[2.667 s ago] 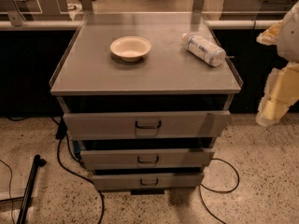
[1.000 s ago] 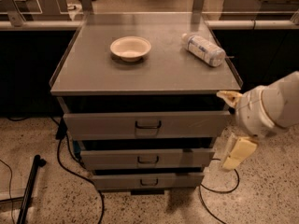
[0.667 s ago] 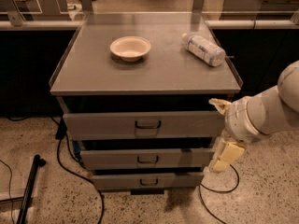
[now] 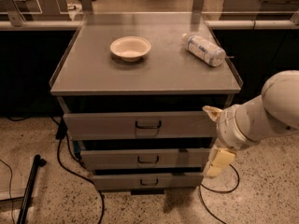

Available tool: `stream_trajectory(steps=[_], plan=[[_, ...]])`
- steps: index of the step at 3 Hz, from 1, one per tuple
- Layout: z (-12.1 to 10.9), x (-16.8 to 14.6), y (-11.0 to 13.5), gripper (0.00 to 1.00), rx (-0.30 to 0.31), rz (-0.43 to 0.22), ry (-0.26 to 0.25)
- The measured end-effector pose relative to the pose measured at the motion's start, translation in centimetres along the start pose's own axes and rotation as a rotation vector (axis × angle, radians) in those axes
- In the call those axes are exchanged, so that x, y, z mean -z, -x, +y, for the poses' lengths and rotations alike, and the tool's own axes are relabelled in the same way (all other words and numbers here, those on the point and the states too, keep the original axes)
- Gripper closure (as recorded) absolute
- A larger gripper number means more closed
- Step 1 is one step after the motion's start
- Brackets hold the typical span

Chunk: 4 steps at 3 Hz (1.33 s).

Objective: Open middle drawer

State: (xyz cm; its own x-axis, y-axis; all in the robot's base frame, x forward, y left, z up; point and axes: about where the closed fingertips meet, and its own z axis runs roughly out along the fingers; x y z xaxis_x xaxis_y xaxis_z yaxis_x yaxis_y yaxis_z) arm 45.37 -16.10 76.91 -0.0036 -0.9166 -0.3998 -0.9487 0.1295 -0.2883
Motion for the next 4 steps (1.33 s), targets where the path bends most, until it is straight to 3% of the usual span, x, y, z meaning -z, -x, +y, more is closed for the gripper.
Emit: stream_trajectory(steps=[2,4], plan=[[2.8,-10.0,-3.6,0.0,-0.026,0.039,0.061],[3.4,-17.2,-7.2,0.0,-0.079,-0.029,0.079]])
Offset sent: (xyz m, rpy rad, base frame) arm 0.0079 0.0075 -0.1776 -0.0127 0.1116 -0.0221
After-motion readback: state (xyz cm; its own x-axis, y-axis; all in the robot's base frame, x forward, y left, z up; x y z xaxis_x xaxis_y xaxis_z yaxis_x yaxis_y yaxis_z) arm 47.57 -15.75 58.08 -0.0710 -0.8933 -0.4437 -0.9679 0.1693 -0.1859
